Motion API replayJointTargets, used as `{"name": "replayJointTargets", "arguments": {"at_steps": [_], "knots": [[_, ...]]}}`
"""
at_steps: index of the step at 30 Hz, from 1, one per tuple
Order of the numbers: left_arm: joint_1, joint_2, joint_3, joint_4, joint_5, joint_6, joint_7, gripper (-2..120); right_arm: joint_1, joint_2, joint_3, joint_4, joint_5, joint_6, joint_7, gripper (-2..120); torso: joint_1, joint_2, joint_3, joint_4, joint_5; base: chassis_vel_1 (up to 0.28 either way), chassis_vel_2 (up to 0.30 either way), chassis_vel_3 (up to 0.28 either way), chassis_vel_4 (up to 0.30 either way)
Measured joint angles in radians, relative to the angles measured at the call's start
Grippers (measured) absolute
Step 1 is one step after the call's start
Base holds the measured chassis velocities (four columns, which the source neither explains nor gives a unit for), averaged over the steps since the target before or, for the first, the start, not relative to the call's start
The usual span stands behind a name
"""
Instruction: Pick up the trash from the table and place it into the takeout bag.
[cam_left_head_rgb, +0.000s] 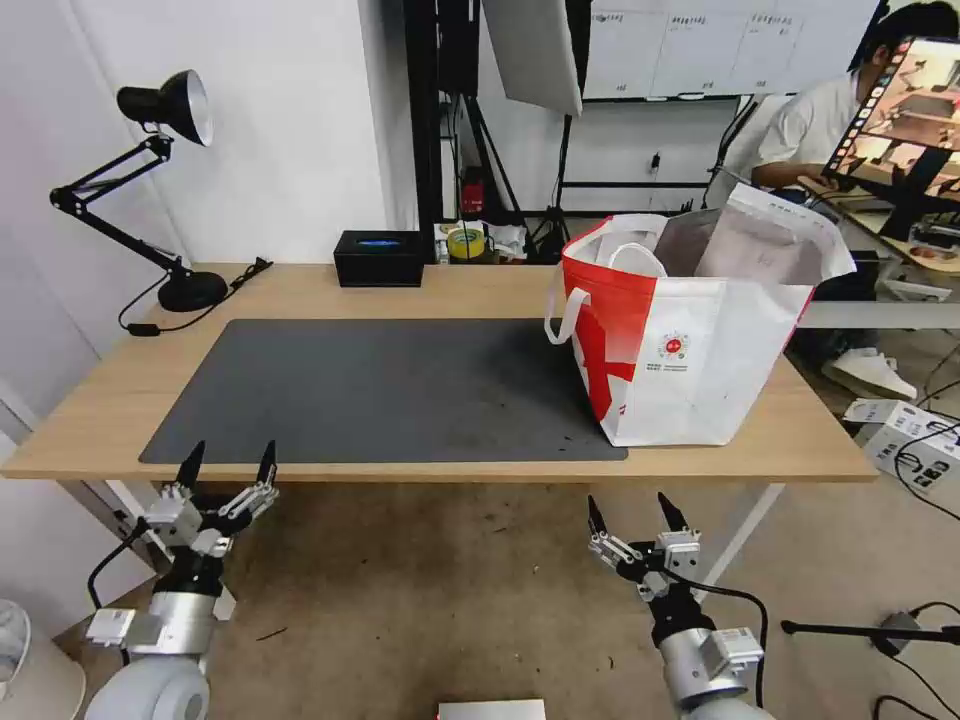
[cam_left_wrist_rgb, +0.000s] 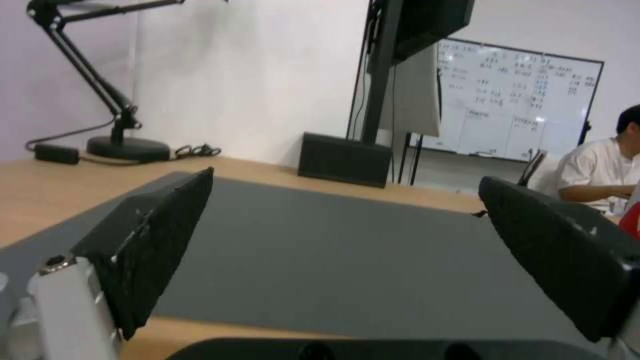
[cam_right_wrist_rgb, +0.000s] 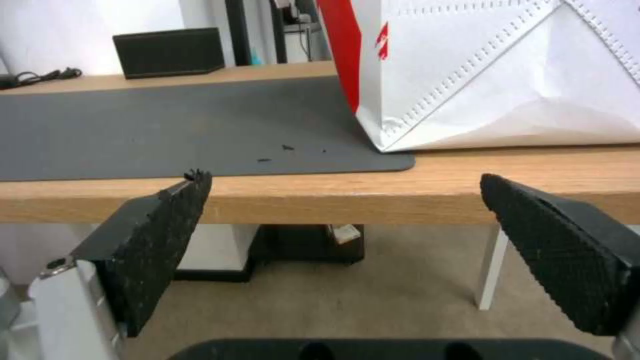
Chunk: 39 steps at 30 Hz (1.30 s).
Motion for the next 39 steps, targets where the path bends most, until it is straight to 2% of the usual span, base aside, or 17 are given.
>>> {"name": "replayJointTargets", "arguments": {"at_steps": [9,39], "knots": [[0.030,-0.008,-0.006,-0.003,0.015,0.047,-0.004,100,0.000,0.000,0.000,0.000,0.000,0.000,0.000,100,0.000,0.000,0.000,0.0000,0.0000,0.000,0.000,0.000,0.000],[0.022,-0.007,0.011,0.022,0.003,0.052,-0.007,100,0.000,0.000,0.000,0.000,0.000,0.000,0.000,100,0.000,0.000,0.000,0.0000,0.0000,0.000,0.000,0.000,0.000]]}}
